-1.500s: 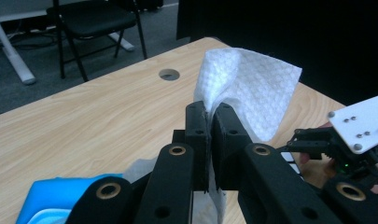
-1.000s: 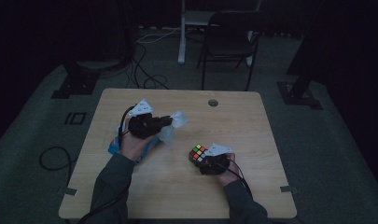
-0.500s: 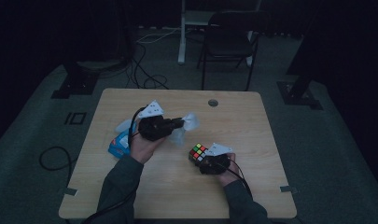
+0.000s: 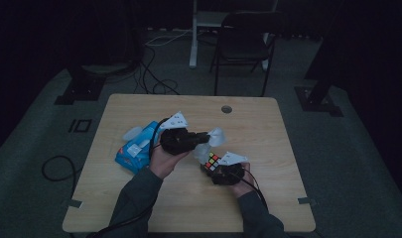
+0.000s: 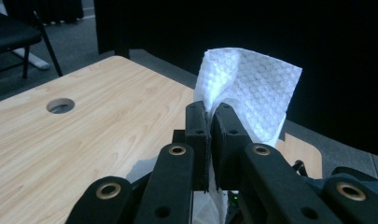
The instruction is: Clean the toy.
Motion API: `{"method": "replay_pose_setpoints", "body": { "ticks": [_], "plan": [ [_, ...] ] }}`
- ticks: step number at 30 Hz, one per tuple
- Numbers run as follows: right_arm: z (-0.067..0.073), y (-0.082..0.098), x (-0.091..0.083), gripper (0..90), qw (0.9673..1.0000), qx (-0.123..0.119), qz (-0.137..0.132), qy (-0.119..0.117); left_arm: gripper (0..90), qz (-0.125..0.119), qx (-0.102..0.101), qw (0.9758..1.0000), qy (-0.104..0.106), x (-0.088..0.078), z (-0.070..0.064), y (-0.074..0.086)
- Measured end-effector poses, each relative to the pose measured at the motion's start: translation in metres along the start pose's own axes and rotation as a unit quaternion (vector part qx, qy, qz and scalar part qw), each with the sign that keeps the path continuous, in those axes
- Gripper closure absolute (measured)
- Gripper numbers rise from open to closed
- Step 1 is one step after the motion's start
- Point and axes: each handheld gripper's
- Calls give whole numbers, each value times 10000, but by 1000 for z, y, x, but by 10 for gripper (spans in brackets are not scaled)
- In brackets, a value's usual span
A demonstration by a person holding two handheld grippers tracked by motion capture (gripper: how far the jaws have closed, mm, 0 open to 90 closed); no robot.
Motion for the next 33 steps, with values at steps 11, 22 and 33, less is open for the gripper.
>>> {"method": "replay_pose_setpoints", "body": {
  "ticks": [11, 22, 33],
  "plan": [
    [0, -2, -4, 342, 9999, 9, -104, 6, 870, 246, -329, 9992, 8, 18, 17, 18],
    [-1, -4, -9, 343, 9997, 73, -212, -16, 869, 378, -605, 9974, 69, 33, 29, 36],
    [-1, -6, -11, 343, 9995, 25, -318, -18, 868, 537, -825, 9951, 2, 44, 42, 55]
  ]
}}
Point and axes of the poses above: each handheld gripper's, and its own axes: x roughly forward along the jaws, y roughly out of its underside, z roughly to its left, and after that the axes turned 13 degrees about y, right-handed
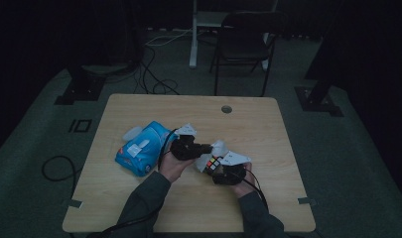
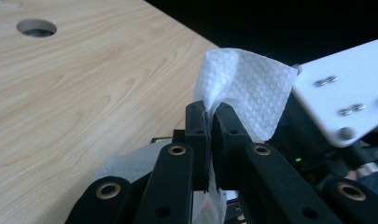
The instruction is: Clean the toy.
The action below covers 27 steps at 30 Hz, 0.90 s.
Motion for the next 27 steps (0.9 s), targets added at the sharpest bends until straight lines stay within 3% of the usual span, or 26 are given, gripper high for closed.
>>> {"method": "replay_pose_setpoints", "body": {
  "ticks": [7, 14, 19, 27],
  "plan": [
    [0, -2, -3, 343, 10000, 16, -60, -7, 864, 128, -22, 9998, -171, 8, 7, 10],
    [-1, -2, -4, 343, 10000, 9, -56, 5, 838, 287, 201, 9986, -407, 12, 6, 14],
    [-2, -2, -4, 344, 10000, 5, -36, 14, 783, 527, 483, 9955, -622, 13, 1, 16],
    [-3, -2, -5, 344, 10000, 58, -32, 42, 692, 624, 555, 9945, -636, 11, -4, 19]
  ]
}}
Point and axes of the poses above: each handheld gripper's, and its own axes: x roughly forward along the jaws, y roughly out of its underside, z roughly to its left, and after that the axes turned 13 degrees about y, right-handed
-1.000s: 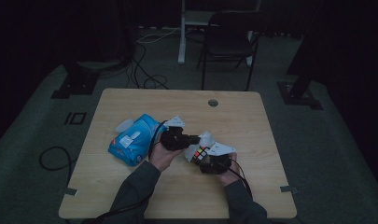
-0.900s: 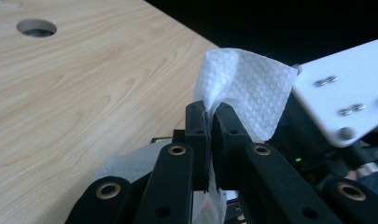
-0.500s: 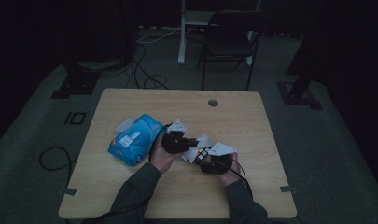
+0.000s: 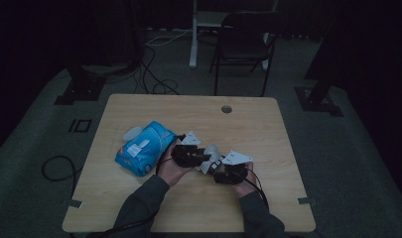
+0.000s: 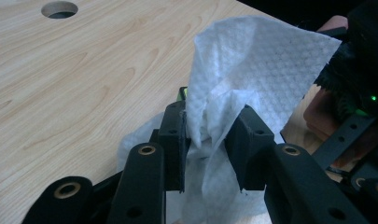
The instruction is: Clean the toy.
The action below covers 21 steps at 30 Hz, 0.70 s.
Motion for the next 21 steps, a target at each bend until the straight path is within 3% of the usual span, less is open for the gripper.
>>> {"method": "replay_pose_setpoints", "body": {
  "ticks": [7, 10, 13, 16, 21],
  "plan": [
    [0, 0, 0, 344, 10000, -11, 3, 6, 737, 115, 68, 9999, -7, -1, -4, 0],
    [0, -1, -1, 344, 10000, 0, 1, 17, 792, 30, -76, 10000, -1, -3, -1, 0],
    [0, -1, -1, 344, 10000, -6, -10, 28, 817, 49, -92, 9999, -55, -3, -2, -1],
    [1, -1, -1, 344, 10000, -12, 2, 45, 833, 52, -56, 9999, -104, -3, -4, -1],
    [2, -1, 0, 344, 10000, -14, -9, 71, 855, 114, 146, 9998, 11, 3, -12, -3]
  ]
}}
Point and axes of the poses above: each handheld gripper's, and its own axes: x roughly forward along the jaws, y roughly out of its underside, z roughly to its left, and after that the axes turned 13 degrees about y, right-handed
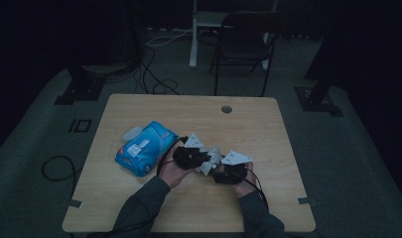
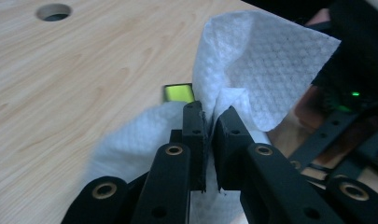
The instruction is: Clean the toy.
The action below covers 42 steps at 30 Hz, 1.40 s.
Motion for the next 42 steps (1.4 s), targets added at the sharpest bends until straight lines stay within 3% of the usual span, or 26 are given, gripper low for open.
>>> {"method": "replay_pose_setpoints", "body": {
  "ticks": [13, 23, 30, 42],
  "plan": [
    [-2, 0, 0, 344, 10000, 85, -16, 25, 862, 82, 146, 9990, 413, 14, -15, -5],
    [-2, 0, 0, 344, 9999, 102, -18, 25, 860, 61, 181, 9989, 421, 16, -15, -5],
    [-2, 0, 0, 344, 10000, 73, -55, 27, 860, 16, 159, 9992, 361, 13, -9, -6],
    [0, -1, -1, 344, 10000, 43, -74, -4, 862, -207, -64, 9998, -16, -1, 14, -4]
  ]
}}
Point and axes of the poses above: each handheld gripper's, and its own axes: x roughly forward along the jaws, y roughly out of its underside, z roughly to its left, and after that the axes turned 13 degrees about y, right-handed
